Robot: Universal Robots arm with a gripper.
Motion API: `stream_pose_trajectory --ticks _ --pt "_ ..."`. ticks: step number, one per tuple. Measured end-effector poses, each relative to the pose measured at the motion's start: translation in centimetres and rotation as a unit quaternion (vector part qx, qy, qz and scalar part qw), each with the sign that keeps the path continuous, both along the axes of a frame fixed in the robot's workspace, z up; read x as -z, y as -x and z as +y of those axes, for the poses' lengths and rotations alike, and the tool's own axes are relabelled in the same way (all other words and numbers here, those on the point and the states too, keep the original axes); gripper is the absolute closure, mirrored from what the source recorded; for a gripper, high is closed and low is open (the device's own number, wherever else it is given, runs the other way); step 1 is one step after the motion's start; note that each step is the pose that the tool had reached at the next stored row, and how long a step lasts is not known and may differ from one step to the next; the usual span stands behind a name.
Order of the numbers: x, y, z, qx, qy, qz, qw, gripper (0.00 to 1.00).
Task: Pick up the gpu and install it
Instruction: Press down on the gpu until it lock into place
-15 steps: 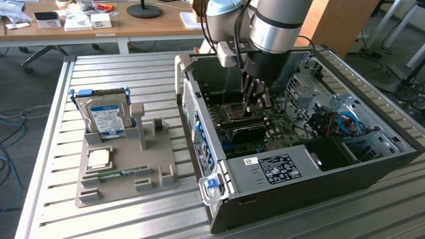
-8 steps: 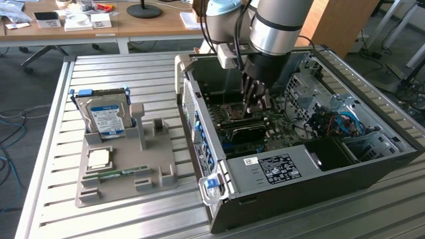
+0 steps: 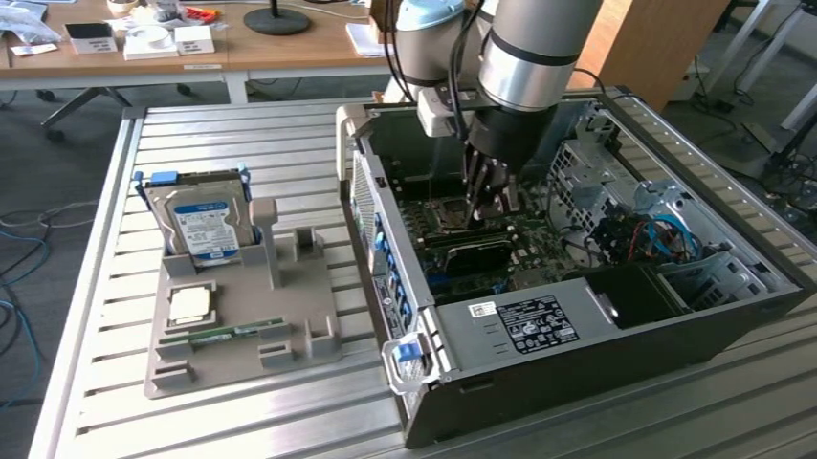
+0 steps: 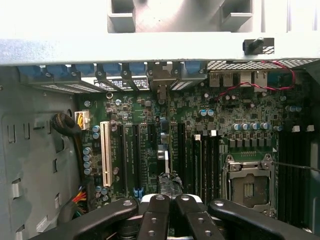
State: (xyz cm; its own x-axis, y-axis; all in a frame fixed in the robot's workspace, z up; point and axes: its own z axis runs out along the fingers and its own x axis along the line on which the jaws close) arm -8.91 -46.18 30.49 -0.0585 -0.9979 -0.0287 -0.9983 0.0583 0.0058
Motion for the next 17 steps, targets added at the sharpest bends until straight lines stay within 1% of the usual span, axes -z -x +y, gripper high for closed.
stream_pose_trajectory --ticks 5,11,14,15,17 --pt "0.02 -0.23 0.0 0.0 -0.0001 0.0005 1.0 0.89" --pt "0.84 -0.23 0.0 0.0 0.0 0.0005 1.0 0.89" --pt "0.83 -0.23 0.0 0.0 0.0 0.0005 1.0 0.89" --pt "0.84 -0.23 0.01 0.0 0.0 0.0005 1.0 0.89" --pt "0.85 -0.23 0.19 0.0 -0.0001 0.0005 1.0 0.89"
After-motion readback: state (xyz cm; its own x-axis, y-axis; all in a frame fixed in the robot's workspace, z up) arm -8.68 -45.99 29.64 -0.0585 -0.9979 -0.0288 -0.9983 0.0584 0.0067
